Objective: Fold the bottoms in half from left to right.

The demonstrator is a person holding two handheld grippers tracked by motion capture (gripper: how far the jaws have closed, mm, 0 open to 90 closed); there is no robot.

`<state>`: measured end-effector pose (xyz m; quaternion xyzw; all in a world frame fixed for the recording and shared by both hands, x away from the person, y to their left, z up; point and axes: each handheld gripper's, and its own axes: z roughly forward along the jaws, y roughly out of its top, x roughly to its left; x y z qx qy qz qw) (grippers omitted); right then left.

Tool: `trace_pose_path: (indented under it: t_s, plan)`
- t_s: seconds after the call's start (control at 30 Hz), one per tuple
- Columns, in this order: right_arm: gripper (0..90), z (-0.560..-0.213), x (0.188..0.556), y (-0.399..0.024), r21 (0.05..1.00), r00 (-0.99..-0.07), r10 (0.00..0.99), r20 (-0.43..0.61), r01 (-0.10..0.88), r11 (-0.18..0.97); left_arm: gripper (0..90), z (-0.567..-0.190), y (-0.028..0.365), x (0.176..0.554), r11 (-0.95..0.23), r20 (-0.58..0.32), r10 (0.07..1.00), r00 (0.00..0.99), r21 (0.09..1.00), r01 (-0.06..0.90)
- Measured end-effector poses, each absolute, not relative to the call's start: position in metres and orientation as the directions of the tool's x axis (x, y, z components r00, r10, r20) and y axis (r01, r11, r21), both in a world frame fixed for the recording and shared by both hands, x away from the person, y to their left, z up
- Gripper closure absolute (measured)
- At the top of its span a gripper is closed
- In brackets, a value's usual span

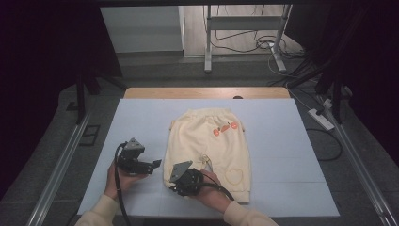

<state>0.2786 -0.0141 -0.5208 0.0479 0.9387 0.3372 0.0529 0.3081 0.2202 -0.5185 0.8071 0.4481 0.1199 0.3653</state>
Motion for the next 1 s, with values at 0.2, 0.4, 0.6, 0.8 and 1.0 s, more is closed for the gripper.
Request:
trace_pose_path:
  t_s: [0.2, 0.4, 0.6, 0.8, 1.0]
  plan:
    - [77.2, -0.520, 0.279, -0.015, 0.645, -0.991, 0.120, -0.067, 0.049, 0.763, 8.3, -0.517, 0.216, 0.321, -0.333, -0.150, 0.803, 0.577, 0.691, 0.642]
    - [77.4, -0.520, 0.279, -0.015, 0.646, -0.991, 0.116, -0.070, 0.044, 0.762, 8.5, -0.515, 0.209, 0.334, -0.342, -0.157, 0.791, 0.592, 0.688, 0.640]
    - [77.5, -0.519, 0.279, -0.016, 0.645, -0.991, 0.113, -0.070, 0.041, 0.763, 8.5, -0.512, 0.204, 0.348, -0.347, -0.172, 0.780, 0.601, 0.681, 0.645]
    - [77.5, -0.519, 0.278, -0.016, 0.645, -0.991, 0.113, -0.068, 0.043, 0.763, 8.5, -0.511, 0.201, 0.360, -0.344, -0.184, 0.778, 0.601, 0.676, 0.652]
    - [77.5, -0.520, 0.279, -0.015, 0.645, -0.991, 0.114, -0.069, 0.043, 0.763, 9.0, -0.510, 0.198, 0.371, -0.342, -0.187, 0.779, 0.599, 0.674, 0.655]
